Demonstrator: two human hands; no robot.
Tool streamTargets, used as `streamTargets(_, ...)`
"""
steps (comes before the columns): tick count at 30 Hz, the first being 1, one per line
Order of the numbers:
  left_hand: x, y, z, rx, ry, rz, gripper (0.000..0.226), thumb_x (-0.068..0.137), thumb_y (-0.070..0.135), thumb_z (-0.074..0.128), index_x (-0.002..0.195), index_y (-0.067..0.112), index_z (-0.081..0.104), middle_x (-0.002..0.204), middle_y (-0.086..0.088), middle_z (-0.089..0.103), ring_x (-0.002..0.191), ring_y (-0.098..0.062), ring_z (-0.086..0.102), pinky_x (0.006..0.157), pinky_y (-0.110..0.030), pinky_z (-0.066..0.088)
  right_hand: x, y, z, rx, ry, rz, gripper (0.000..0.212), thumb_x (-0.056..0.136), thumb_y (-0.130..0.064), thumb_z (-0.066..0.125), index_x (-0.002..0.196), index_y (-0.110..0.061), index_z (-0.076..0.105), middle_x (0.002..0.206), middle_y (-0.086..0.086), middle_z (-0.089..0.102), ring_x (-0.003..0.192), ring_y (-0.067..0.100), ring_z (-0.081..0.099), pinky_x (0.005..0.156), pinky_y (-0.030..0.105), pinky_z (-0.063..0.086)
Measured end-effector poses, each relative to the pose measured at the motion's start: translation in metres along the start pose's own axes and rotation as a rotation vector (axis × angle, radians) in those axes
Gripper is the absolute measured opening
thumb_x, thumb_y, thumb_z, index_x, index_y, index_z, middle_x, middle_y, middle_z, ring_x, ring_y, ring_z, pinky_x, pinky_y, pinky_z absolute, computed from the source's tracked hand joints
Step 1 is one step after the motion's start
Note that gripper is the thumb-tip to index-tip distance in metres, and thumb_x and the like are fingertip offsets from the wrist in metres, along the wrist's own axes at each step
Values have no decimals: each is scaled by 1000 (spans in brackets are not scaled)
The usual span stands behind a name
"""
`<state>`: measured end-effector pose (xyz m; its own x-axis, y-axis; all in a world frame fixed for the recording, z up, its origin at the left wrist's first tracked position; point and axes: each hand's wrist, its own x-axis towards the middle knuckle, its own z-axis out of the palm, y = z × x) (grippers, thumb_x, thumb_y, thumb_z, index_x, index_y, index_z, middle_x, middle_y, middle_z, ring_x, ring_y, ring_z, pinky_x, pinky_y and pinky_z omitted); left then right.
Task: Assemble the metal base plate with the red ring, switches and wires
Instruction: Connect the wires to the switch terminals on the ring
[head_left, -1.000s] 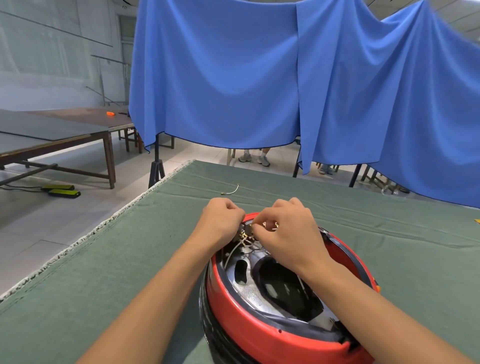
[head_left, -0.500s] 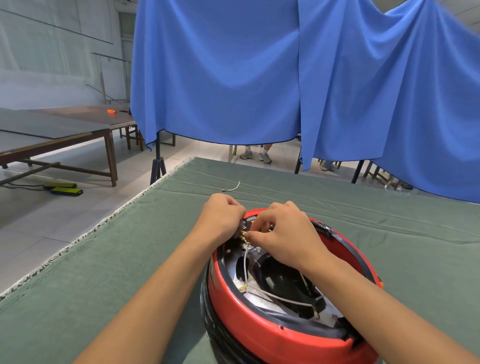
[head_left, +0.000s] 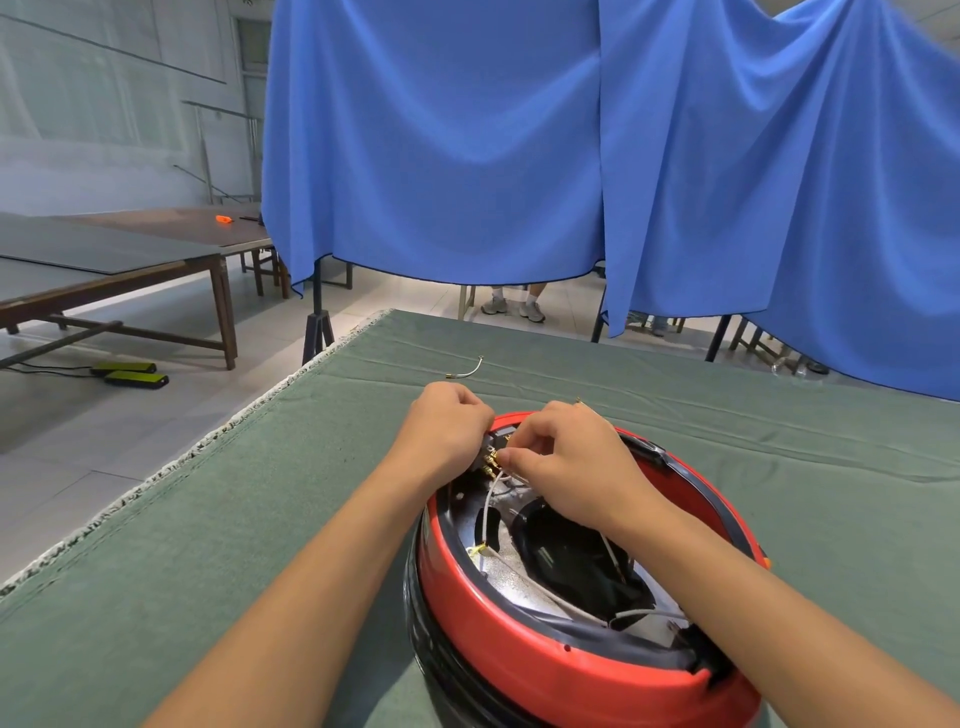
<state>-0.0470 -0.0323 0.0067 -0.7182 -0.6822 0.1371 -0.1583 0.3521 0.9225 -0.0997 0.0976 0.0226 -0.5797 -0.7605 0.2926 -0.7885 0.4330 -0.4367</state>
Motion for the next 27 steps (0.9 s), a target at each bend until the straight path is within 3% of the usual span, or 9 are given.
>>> streamTargets(13,-2,2,-1,30,2,18,23,79,3,53,59,11,58,58,-7,59,54,-19,53,65,-32,47,1,-2,3,28,-28,24,21,90,-29,63,70,-24,59,73,-15,46,92,19,50,89,44,42)
streamTargets(22,-3,3,-1,33,16,9,17,80,4,54,66,8,63,62,-8,60,57,-18,52,66,-31,46,3,-2,5,9,-10,39,35,90,-32,63,58,-31,49,69,-15,47,90,21,52,87,42,43)
streamTargets(27,-3,3,-1,-5,38,-15,16,75,2,56,62,5,65,58,-11,60,50,-18,51,61,-28,44,4,0,5,9,9,25,32,87,-33,65,57,-31,52,62,-16,50,81,17,53,84,39,44)
